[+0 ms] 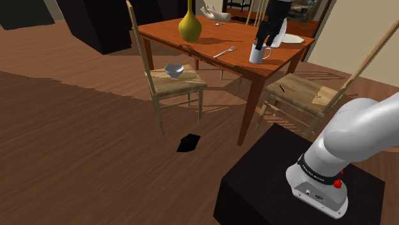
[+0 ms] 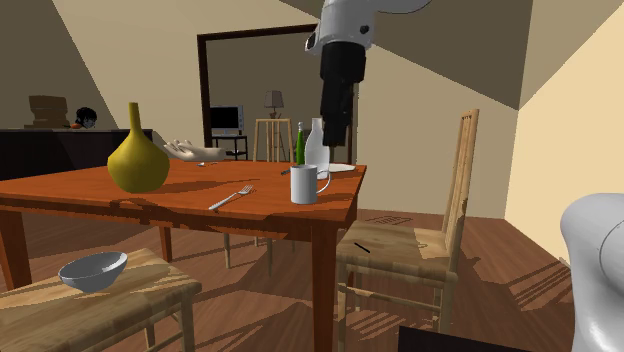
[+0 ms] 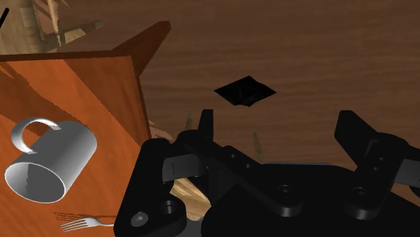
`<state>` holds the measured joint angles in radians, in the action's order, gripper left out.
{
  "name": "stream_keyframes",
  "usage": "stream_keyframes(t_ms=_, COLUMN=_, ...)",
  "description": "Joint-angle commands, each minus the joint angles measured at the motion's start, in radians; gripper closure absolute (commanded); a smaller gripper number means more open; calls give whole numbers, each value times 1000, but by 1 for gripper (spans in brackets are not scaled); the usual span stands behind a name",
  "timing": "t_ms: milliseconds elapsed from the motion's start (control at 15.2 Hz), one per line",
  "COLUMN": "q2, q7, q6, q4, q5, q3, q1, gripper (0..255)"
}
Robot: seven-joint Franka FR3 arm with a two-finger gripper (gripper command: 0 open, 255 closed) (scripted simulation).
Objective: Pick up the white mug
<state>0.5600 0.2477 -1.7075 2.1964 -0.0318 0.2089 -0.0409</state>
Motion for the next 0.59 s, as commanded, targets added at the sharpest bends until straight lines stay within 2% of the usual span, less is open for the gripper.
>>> stream_keyframes(t_ms=0, q2=-61, q7=63, q6=-16, q4=-38, q5=-15, q3=44, q1=-6, gripper=0)
stream_keyframes(t_ms=528, q2=-316, q7=283, q6=-49, q4=-227, q5=-13, q3=185, q1=-20, gripper=0)
